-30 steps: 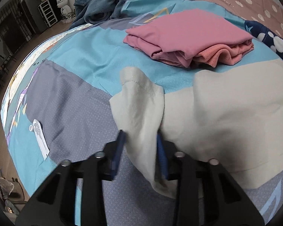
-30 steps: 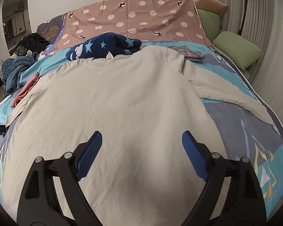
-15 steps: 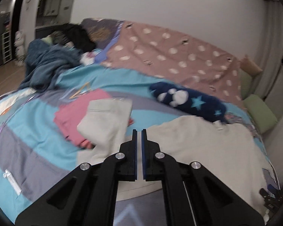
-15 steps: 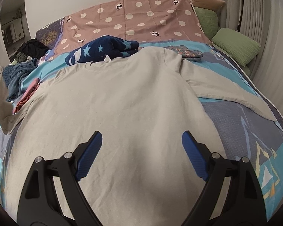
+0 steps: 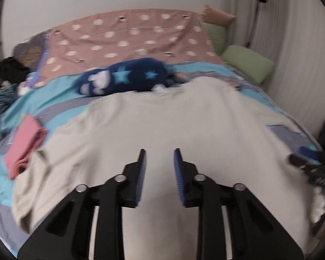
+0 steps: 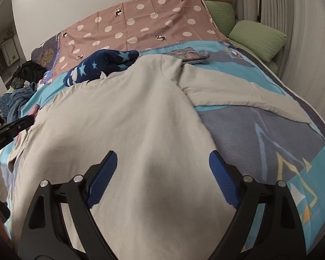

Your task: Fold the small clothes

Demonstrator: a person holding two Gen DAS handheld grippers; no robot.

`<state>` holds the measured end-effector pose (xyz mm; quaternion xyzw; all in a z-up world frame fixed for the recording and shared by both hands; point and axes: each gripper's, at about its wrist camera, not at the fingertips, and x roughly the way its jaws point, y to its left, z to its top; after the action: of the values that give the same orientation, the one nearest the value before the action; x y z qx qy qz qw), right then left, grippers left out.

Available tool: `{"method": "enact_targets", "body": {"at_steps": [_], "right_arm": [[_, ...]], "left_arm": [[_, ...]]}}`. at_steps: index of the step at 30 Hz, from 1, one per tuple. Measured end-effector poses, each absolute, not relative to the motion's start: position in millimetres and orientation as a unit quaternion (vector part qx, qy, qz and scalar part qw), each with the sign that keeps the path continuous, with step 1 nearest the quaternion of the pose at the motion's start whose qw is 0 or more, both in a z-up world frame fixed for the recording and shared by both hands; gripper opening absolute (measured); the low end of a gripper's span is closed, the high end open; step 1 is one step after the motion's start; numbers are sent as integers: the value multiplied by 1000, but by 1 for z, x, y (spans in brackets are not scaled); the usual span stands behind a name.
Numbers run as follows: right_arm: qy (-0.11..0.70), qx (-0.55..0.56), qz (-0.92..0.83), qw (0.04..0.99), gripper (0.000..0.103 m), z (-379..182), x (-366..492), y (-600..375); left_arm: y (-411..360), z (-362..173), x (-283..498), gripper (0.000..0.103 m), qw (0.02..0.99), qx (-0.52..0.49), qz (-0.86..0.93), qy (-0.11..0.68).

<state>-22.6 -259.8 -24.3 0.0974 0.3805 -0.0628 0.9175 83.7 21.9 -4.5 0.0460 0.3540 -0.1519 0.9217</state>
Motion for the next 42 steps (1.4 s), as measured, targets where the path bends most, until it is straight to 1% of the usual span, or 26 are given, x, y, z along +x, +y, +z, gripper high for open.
{"method": "enact_targets", "body": {"at_steps": [2,7,9,12,13,14,15,16,19,24,26,29,31,32,33,34,35,39,40,41,42], "right_arm": [[385,101,-66,915,88,-28,-21,-264],[404,121,-53,905,88,-40,-11,-259],[410,117,-38,904,88,-42,-8,-247],[409,99,-25,907,88,-40,-9,-232],[407,92,-25,909,88,-38,-9,-229],[405,88,-25,910,88,-37,-9,-228],[405,86,-27,910,88,-36,-9,-228],[405,85,-29,910,88,-35,-10,-229],[406,89,-37,909,88,-35,-11,-234],[411,95,-45,906,88,-38,-11,-241],[413,95,-44,905,88,-40,-9,-240],[413,99,-40,904,88,-40,-5,-238],[410,99,-35,906,88,-37,-5,-235],[407,97,-31,908,88,-36,-5,-234],[405,95,-29,909,88,-34,-6,-233],[404,93,-27,910,88,-33,-7,-232],[403,92,-25,910,88,-31,-7,-233],[406,108,-16,907,88,-29,-8,-243],[409,114,-12,905,88,-30,-6,-245],[414,123,-5,902,88,-30,-4,-248],[418,132,5,899,88,-31,-2,-250]], "left_arm": [[58,-9,89,40,929,45,-88,357],[148,-34,123,41,915,6,38,403],[170,-53,137,41,900,2,68,430],[185,-70,142,41,887,-22,53,457],[186,-72,142,36,889,-25,46,455],[185,-71,142,20,892,-23,32,450],[184,-69,143,7,893,-21,19,449],[188,-67,140,0,893,-19,16,449],[187,-54,139,0,903,-24,6,430],[173,-6,134,0,921,-70,-51,380],[155,18,127,0,927,-80,-95,353],[106,53,112,0,929,-77,-181,313],[75,62,103,0,922,-72,-231,301],[55,60,99,3,915,-65,-258,303],[40,56,96,11,910,-56,-271,308],[26,50,93,33,907,-44,-276,315],[16,42,88,38,906,-31,-276,319],[10,12,77,38,908,16,-237,344],[16,6,75,41,910,21,-221,350],[25,0,73,46,912,25,-205,355],[35,-5,70,49,915,32,-184,357]]}}
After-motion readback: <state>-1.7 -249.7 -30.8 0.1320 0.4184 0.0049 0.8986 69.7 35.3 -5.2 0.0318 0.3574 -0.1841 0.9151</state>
